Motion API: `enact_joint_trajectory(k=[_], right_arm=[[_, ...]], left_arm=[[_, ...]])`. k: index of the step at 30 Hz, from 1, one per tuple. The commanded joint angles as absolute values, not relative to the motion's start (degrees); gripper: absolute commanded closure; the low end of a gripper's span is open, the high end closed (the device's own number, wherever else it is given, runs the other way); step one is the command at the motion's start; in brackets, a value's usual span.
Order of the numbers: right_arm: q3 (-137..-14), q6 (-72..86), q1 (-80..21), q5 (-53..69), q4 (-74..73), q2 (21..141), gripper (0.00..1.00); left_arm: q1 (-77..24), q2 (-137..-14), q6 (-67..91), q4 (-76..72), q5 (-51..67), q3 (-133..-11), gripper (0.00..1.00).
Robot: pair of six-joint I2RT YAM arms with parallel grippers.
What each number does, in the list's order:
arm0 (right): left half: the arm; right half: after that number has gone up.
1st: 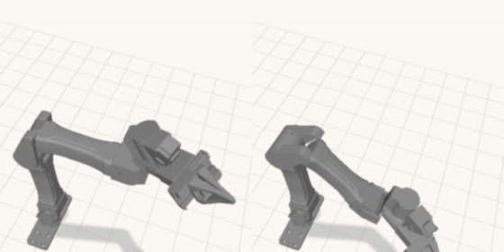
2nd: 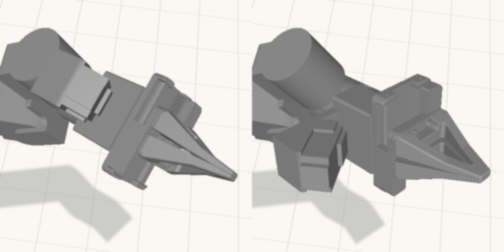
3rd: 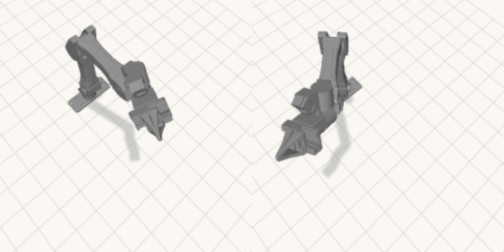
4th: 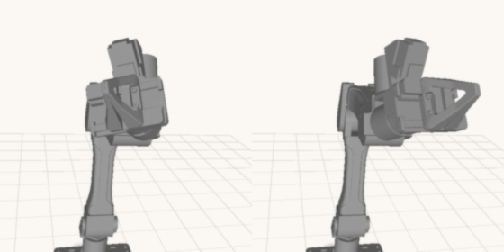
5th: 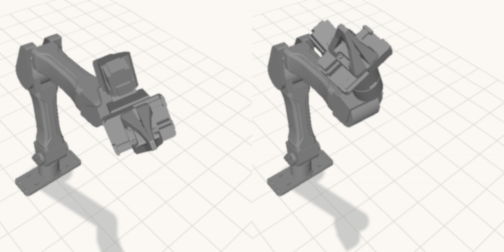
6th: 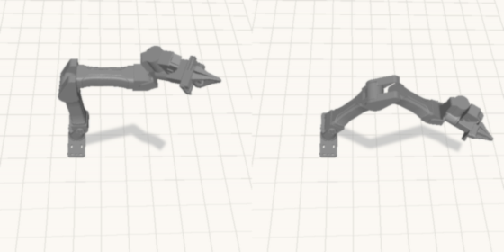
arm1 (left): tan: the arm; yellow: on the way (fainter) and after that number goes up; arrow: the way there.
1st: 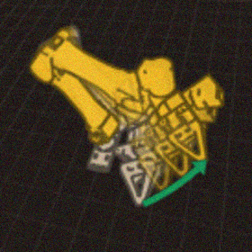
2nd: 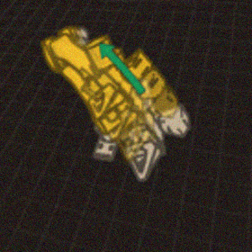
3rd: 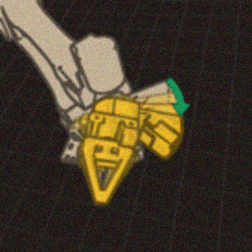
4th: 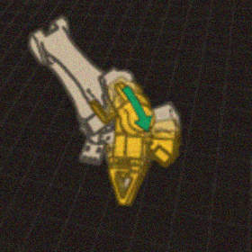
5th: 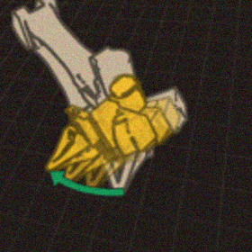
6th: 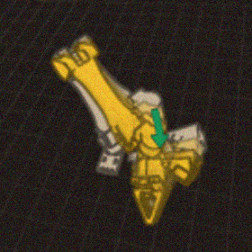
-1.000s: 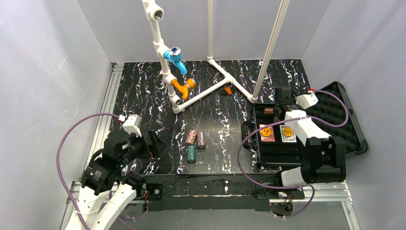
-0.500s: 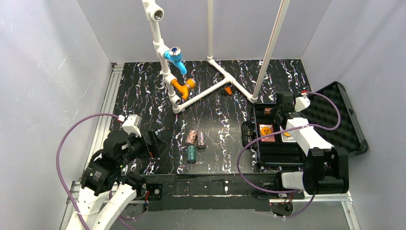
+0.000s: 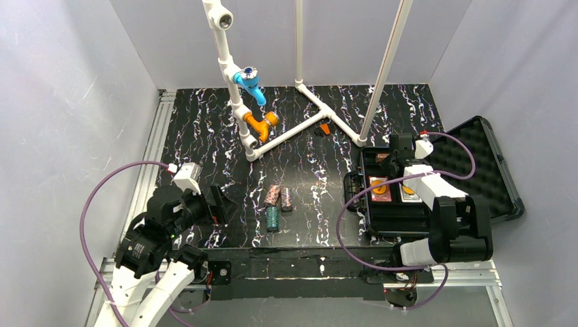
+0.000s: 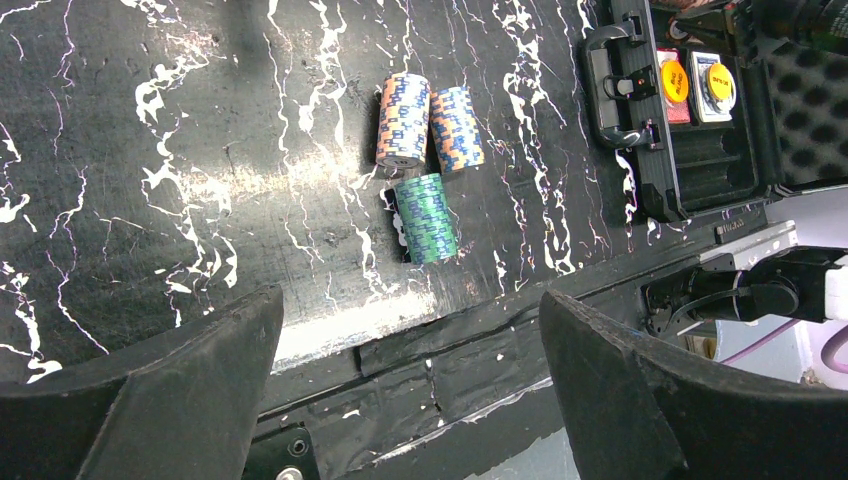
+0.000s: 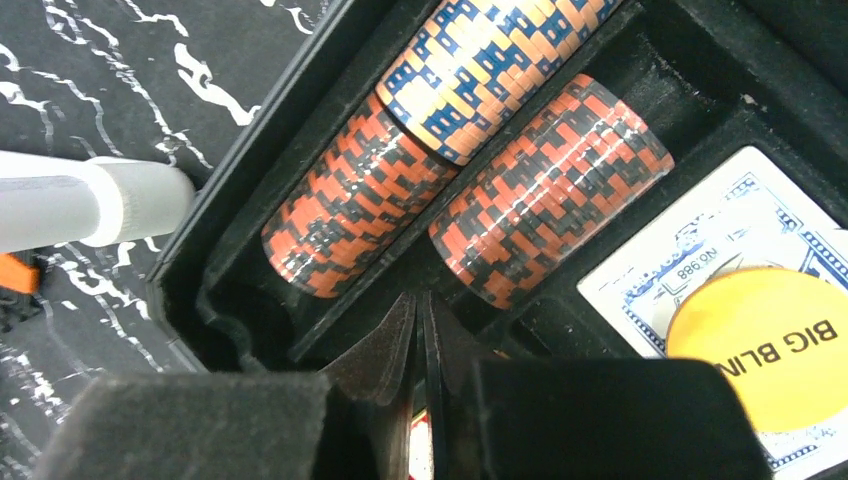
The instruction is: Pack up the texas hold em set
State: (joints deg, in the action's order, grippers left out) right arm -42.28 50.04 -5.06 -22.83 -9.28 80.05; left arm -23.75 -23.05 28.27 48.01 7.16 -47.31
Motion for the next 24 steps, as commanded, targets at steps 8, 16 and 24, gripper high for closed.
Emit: enact_joint_trajectory(k=[8,16,24], right_arm=[[-44.8,46.0,-5.1,-34.2,-6.2,84.0,0.86],[-45.6,44.4,-4.1,-38.8,-6.9,84.9,0.85],[-47.0,40.5,-4.1,-35.7,-7.4,82.6,0.76]], left_arm=[[-23.5,-23.3,27.5,47.9,7.9,-46.9,0.01],[-23.5,-23.5,27.4,47.9,8.0,-46.9,0.01],[-23.5,-23.5,27.5,47.8,7.8,-46.9,0.01]])
